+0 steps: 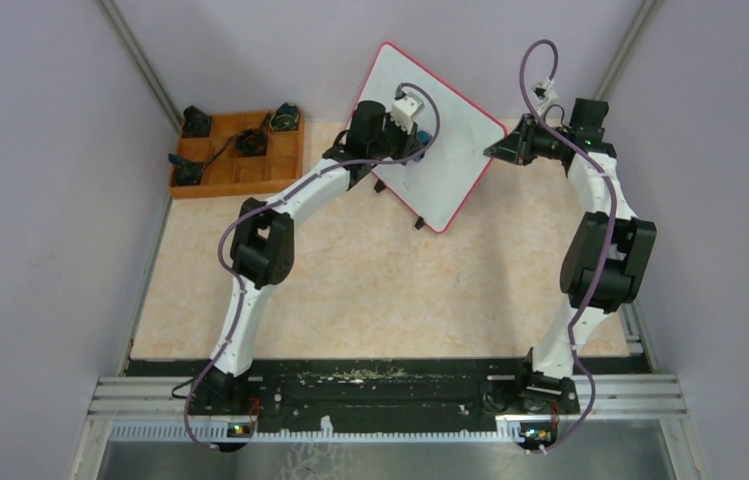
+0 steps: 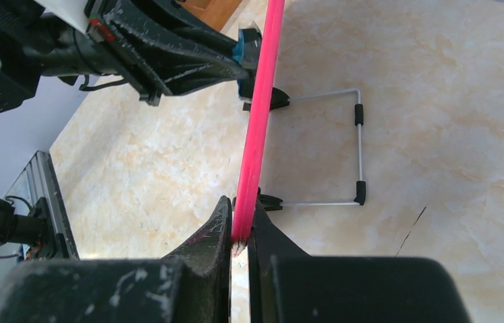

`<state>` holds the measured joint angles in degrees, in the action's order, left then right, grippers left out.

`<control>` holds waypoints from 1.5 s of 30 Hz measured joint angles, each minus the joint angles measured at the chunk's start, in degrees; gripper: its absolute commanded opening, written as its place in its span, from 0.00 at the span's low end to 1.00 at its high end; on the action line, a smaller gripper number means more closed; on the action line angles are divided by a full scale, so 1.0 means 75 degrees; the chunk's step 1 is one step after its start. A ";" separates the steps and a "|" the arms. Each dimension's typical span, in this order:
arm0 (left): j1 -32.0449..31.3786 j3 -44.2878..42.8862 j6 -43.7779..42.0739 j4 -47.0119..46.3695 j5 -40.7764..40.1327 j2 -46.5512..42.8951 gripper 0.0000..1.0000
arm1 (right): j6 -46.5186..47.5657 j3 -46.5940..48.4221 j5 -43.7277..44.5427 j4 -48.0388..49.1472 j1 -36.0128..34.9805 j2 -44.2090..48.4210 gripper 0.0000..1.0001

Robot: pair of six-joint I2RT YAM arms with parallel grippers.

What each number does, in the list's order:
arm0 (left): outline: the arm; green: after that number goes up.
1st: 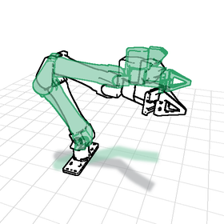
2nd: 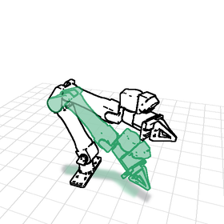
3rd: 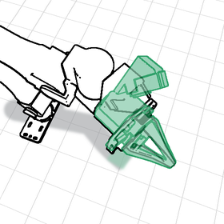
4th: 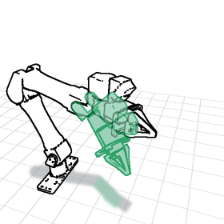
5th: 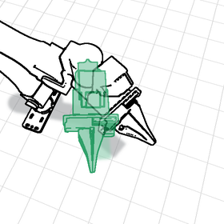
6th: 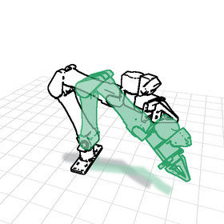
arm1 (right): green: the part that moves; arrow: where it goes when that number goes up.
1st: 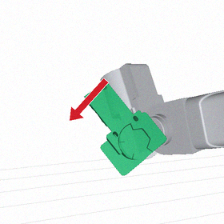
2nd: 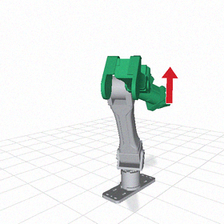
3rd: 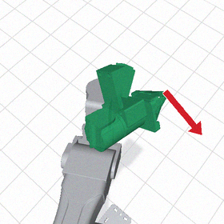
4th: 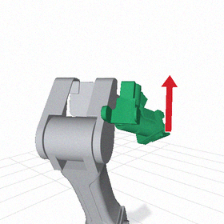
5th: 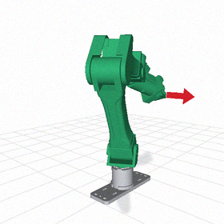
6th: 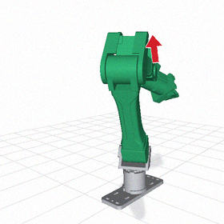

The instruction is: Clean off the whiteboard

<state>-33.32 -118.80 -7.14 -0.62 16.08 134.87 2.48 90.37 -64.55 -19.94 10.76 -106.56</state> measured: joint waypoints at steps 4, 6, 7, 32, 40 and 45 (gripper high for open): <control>0.0224 0.0076 -0.0029 -0.0102 -0.0085 0.0067 0.00 | 0.0003 0.0000 0.0000 0.0000 0.0000 0.0000 0.00; 0.0294 0.0119 -0.0047 -0.0128 -0.0131 0.0073 0.00 | 0.0000 0.0000 0.0000 0.0000 0.0000 0.0000 0.00; 0.0309 0.0146 -0.0055 -0.0146 -0.0152 0.0073 0.00 | 0.0003 0.0000 0.0000 0.0000 -0.0003 0.0000 0.00; 0.0694 0.1378 -0.0597 0.1317 -0.0659 -0.2958 0.05 | -0.0370 -0.0006 -0.0326 0.0230 -0.0090 0.0000 0.47; 0.1271 0.2296 -0.0708 0.1341 -0.0711 -0.4051 0.09 | -0.0621 -0.0291 -0.0376 0.0367 -0.0172 0.0125 0.56; 0.2017 0.3337 -0.0682 0.1343 -0.0685 -0.4555 0.09 | -0.0909 -0.0662 0.0006 0.0490 -0.0067 0.0679 0.59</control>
<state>-18.20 -93.78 -12.25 9.45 10.94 100.71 -4.34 85.41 -64.51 -16.27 10.26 -101.47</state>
